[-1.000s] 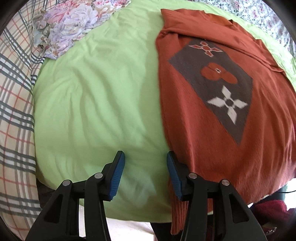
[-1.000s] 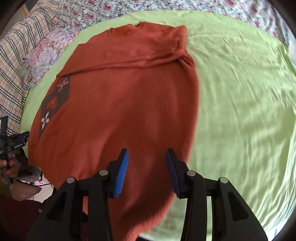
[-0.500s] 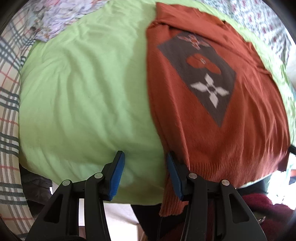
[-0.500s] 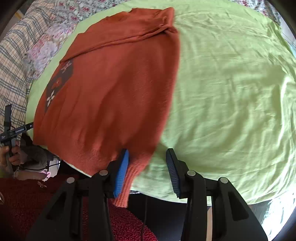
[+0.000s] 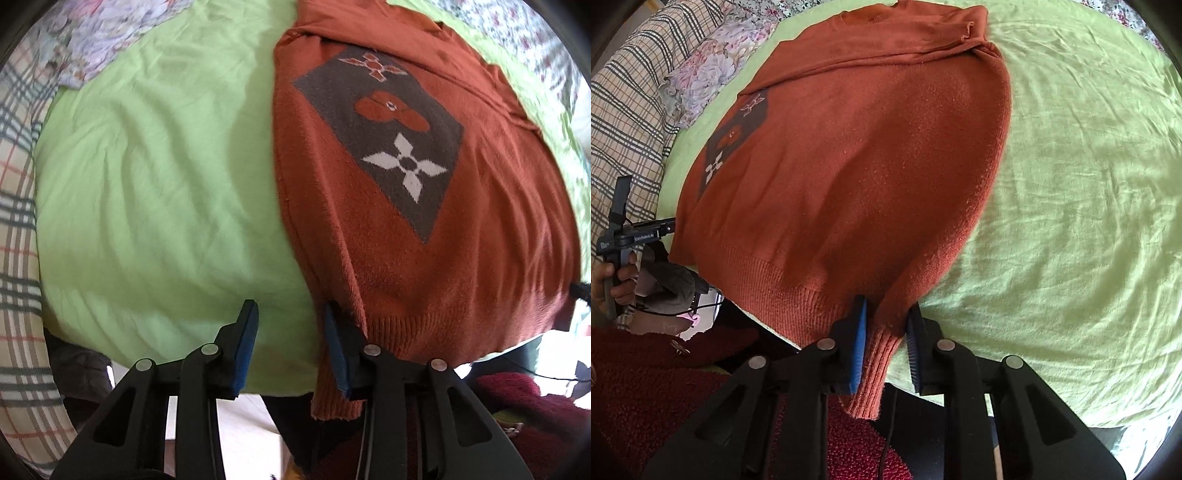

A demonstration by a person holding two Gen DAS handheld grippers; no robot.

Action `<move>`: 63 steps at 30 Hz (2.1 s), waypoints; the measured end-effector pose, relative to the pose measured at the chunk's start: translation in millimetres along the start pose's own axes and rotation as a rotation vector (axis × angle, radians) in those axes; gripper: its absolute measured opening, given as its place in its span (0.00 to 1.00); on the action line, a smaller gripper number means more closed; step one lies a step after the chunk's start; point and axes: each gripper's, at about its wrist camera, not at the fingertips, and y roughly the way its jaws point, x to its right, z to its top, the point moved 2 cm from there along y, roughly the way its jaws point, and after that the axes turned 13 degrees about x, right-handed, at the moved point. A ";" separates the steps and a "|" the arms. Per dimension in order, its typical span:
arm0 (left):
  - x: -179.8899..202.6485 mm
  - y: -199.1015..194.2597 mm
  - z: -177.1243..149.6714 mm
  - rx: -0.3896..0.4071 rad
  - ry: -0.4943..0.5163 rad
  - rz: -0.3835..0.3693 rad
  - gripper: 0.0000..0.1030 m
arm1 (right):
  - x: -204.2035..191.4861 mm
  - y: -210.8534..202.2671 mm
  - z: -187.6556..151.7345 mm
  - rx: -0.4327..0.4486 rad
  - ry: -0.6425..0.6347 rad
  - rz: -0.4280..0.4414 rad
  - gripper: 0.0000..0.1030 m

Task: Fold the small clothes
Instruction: 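Grasp the ribbed hem with the left gripper while the right gripper grasps it too, then lift the hem with both grippers and fold it up toward the collar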

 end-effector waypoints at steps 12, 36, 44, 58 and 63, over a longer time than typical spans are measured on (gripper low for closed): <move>0.9 -20.6 17.8 -0.008 0.011 -0.041 0.52 | -15.9 10.8 2.7 -0.064 -0.174 -0.053 0.21; 54.9 14.8 25.8 -0.044 0.169 0.029 0.07 | -12.7 14.8 7.5 -0.057 -0.165 0.003 0.11; 62.5 -15.9 48.0 0.053 0.120 -0.028 0.06 | -5.1 -0.9 13.3 -0.016 -0.105 0.040 0.10; 62.5 -36.7 213.9 0.431 0.034 -0.077 0.05 | 43.9 -27.8 149.9 0.359 0.037 0.030 0.10; 62.9 -8.3 288.0 0.502 0.015 -0.040 0.05 | 64.4 0.6 216.8 0.422 0.055 -0.023 0.10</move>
